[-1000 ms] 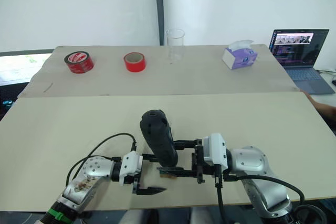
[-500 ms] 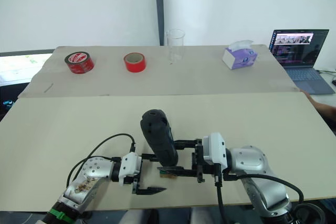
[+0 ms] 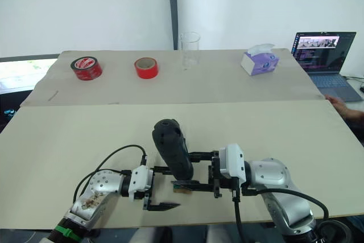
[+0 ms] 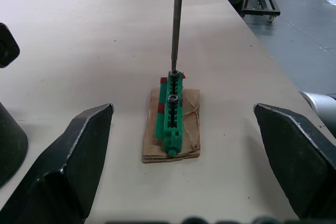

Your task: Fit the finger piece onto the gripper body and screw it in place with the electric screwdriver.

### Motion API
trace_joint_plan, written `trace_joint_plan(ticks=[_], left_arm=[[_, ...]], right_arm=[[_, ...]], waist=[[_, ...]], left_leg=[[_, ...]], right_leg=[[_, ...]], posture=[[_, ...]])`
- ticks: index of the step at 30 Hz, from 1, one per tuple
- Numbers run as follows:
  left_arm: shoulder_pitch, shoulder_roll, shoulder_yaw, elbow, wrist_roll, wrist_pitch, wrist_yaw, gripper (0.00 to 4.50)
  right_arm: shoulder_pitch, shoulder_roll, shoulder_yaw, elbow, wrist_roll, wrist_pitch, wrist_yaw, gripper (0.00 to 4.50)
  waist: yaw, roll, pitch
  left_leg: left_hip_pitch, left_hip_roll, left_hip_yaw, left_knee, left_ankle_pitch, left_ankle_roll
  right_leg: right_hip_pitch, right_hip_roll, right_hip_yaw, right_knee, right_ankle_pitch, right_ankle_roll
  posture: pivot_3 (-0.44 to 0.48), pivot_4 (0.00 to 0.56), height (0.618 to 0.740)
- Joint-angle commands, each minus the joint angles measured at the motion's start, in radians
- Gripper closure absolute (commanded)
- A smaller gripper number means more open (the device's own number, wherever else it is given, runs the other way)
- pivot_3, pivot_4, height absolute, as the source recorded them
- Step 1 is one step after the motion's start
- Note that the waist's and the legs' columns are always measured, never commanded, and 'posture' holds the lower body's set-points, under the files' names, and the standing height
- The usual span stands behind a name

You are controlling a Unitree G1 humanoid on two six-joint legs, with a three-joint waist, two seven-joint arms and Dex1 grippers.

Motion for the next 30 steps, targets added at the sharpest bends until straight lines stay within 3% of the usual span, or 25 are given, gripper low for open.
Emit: trace_joint_plan(ticks=[1,30], left_arm=[[0.027,0.004,-0.023,0.098,0.039,0.021,0.015,0.00],[0.024,0.014,-0.021,0.049,0.031,0.061,0.015,0.00]], right_arm=[[-0.019,0.003,-0.007,-0.025,0.012,-0.046,0.006,2.57],[-0.014,-0.002,0.003,-0.017,0.005,-0.055,0.012,2.57]], waist=[[0.000,0.000,0.000],[-0.001,0.000,0.000]], left_leg=[[0.000,0.000,0.000,0.000,0.000,0.000],[0.000,0.000,0.000,0.000,0.000,0.000]], right_leg=[[0.000,0.000,0.000,0.000,0.000,0.000],[0.000,0.000,0.000,0.000,0.000,0.000]], posture=[[0.000,0.150,0.740],[0.000,0.150,0.740]])
